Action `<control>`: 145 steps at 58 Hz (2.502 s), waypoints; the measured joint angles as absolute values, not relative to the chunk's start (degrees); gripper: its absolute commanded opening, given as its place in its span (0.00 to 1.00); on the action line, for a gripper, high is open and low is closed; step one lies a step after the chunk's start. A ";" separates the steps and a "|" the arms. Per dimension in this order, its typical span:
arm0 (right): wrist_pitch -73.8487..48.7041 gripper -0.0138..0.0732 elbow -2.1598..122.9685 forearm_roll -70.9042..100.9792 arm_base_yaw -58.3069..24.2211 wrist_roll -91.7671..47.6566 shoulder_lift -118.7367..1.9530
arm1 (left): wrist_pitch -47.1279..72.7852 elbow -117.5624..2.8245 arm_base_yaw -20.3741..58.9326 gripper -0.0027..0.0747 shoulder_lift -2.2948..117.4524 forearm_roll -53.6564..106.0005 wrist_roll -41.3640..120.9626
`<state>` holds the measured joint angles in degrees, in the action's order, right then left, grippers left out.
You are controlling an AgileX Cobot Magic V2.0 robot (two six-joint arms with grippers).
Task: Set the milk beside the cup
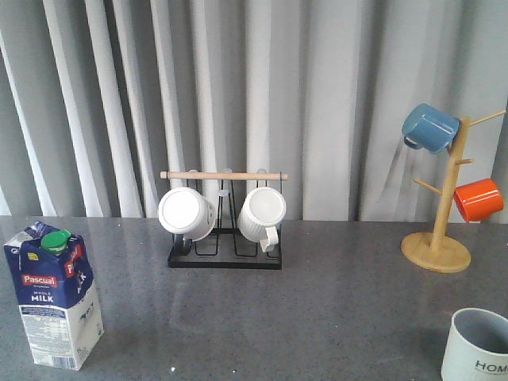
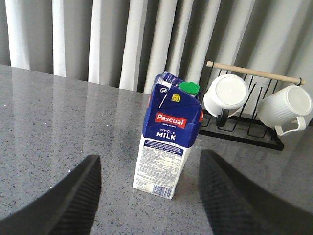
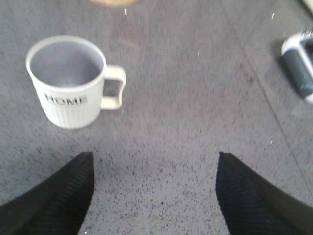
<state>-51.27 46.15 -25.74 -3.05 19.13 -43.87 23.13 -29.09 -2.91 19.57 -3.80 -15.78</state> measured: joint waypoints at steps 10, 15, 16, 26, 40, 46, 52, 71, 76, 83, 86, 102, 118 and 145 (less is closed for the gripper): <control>-48.20 0.73 42.85 -31.89 -3.05 26.01 -50.16 | 23.13 -29.09 -2.91 0.59 19.79 -3.80 -15.59; -46.31 0.71 42.57 -33.18 -3.05 27.10 -53.26 | 23.13 -29.09 -2.91 0.59 19.79 -3.80 -15.59; -45.89 0.70 42.57 -33.38 -3.05 27.37 -54.00 | 23.13 -29.09 -2.91 0.59 19.79 -3.80 -15.59; -42.17 0.69 42.57 -36.03 -1.74 30.13 -58.65 | 23.13 -29.09 -2.91 0.59 19.79 -3.97 -15.55; -41.32 0.68 42.46 -24.86 9.17 18.67 -59.30 | 23.13 -29.09 -2.91 0.59 19.79 -3.97 -15.55; -38.44 0.68 42.29 -13.35 11.85 7.53 -59.55 | 23.76 -29.09 -2.91 0.59 19.79 -4.02 -15.55; -36.66 0.68 42.29 -3.08 14.32 -2.42 -60.87 | 24.18 -29.09 -2.91 0.59 19.79 -4.91 -15.55; -32.60 0.68 42.29 12.01 21.87 -21.27 -65.61 | 24.46 -29.09 -2.91 0.59 19.79 -5.39 -15.55; -32.75 0.68 42.29 14.94 22.09 -25.48 -66.67 | 24.46 -29.09 -2.91 0.59 19.79 -5.39 -15.55; -32.34 0.68 42.29 19.12 22.09 -32.07 -68.16 | 24.48 -29.09 -2.91 0.59 19.79 -5.39 -15.55; -31.91 0.67 42.29 20.58 22.09 -33.96 -68.83 | 24.48 -29.09 -2.91 0.59 19.79 -5.39 -15.55; -27.48 0.63 42.29 24.88 22.69 -40.37 -72.23 | 24.48 -29.09 -2.91 0.59 19.79 -5.45 -15.55; -24.90 0.62 42.29 30.31 22.71 -45.84 -75.55 | 24.53 -29.09 -2.91 0.59 19.79 -5.51 -15.55; -20.33 0.62 42.29 45.02 22.71 -59.73 -80.69 | 24.53 -29.09 -2.91 0.59 19.79 -5.51 -15.55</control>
<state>-20.33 42.29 45.02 22.71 -59.73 -80.69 24.53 -29.09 -2.91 19.79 -5.51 -15.55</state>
